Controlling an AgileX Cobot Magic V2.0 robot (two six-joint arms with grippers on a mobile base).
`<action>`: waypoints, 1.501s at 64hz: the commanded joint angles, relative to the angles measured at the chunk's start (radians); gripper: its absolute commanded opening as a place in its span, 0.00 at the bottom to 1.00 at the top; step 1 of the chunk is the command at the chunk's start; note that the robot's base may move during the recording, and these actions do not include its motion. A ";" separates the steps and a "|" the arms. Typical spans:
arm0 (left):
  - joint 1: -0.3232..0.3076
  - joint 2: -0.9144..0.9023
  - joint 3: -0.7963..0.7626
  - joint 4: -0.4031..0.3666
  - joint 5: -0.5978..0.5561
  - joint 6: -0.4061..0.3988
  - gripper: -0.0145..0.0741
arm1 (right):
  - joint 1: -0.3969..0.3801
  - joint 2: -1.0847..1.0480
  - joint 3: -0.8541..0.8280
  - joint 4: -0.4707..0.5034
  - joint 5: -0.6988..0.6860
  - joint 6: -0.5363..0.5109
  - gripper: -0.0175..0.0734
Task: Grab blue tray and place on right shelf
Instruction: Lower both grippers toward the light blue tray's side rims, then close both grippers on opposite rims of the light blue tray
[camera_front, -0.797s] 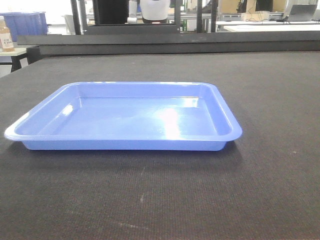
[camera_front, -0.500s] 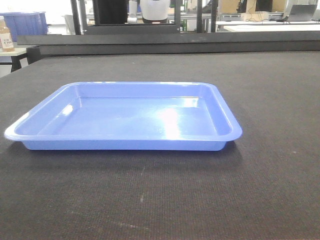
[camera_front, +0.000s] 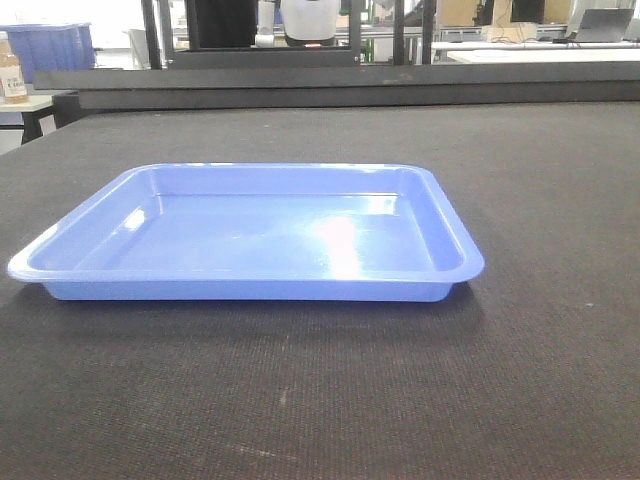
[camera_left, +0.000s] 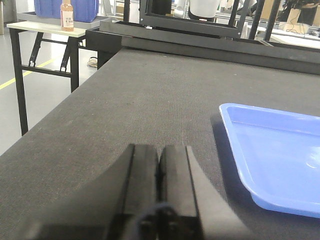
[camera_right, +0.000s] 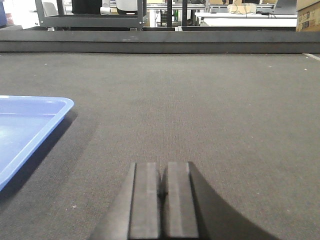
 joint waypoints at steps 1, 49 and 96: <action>0.002 -0.009 0.026 -0.008 -0.117 0.003 0.11 | -0.004 -0.020 -0.024 -0.008 -0.119 -0.010 0.25; -0.054 0.577 -0.837 -0.079 0.477 0.003 0.65 | 0.045 0.477 -0.711 0.075 0.159 0.019 0.82; -0.304 1.468 -1.417 0.116 0.870 -0.093 0.64 | 0.446 1.475 -1.365 0.090 0.581 0.094 0.82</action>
